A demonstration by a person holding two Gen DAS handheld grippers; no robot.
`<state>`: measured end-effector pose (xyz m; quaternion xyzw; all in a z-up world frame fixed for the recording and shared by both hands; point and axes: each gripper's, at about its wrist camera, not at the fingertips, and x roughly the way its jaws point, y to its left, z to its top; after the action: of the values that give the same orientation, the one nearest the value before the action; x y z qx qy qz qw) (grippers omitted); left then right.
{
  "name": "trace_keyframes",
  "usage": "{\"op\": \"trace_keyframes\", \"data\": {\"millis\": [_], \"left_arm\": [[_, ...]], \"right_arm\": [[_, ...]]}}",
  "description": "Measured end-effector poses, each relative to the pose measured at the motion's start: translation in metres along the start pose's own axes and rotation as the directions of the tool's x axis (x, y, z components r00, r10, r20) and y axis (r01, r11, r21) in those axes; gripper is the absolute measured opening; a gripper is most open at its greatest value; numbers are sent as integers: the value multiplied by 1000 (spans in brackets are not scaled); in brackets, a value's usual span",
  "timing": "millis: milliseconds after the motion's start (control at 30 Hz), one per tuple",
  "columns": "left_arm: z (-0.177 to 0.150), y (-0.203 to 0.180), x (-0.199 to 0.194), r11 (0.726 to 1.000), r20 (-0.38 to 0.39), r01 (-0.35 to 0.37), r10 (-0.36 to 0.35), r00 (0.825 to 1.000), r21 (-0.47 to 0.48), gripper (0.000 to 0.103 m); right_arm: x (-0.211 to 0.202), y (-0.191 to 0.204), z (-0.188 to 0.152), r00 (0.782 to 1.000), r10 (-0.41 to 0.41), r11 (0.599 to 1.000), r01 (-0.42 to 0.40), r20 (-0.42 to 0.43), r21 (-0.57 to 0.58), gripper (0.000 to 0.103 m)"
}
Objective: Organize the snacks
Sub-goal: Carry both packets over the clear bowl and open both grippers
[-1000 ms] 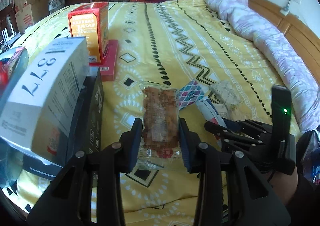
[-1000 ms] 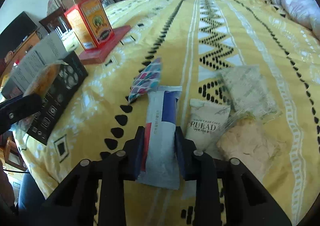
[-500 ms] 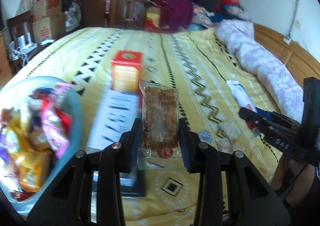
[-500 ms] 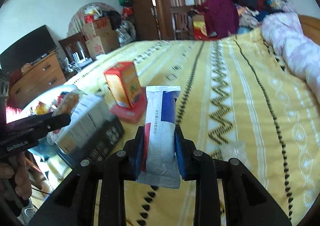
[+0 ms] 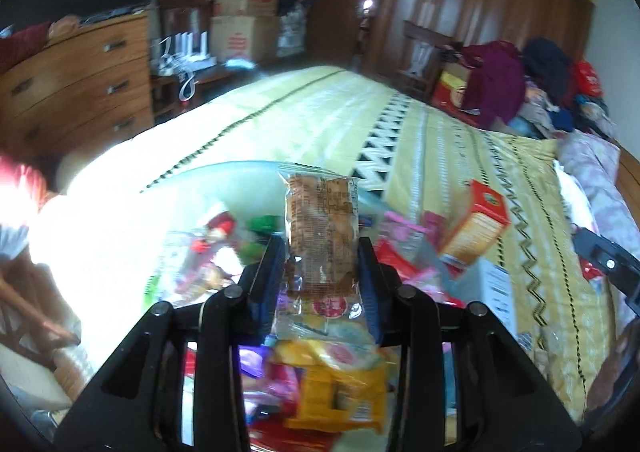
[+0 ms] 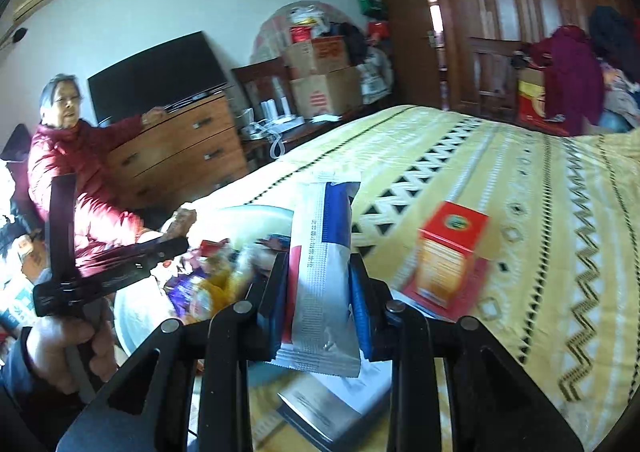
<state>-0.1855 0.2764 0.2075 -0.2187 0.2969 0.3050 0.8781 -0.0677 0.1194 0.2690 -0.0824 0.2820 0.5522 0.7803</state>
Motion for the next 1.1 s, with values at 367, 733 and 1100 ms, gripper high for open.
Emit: {"op": "trace_keyframes", "data": {"millis": [367, 733, 1100], "left_arm": [[18, 36, 25, 998, -18, -64, 64, 998, -16, 36], [18, 54, 27, 997, -15, -73, 73, 997, -18, 37], [23, 59, 31, 997, -22, -70, 69, 997, -20, 37]], "right_arm": [[75, 49, 12, 990, 79, 996, -82, -115, -20, 31], [94, 63, 19, 984, 84, 995, -91, -155, -38, 31], [108, 69, 20, 982, 91, 995, -98, -168, -34, 31]]}}
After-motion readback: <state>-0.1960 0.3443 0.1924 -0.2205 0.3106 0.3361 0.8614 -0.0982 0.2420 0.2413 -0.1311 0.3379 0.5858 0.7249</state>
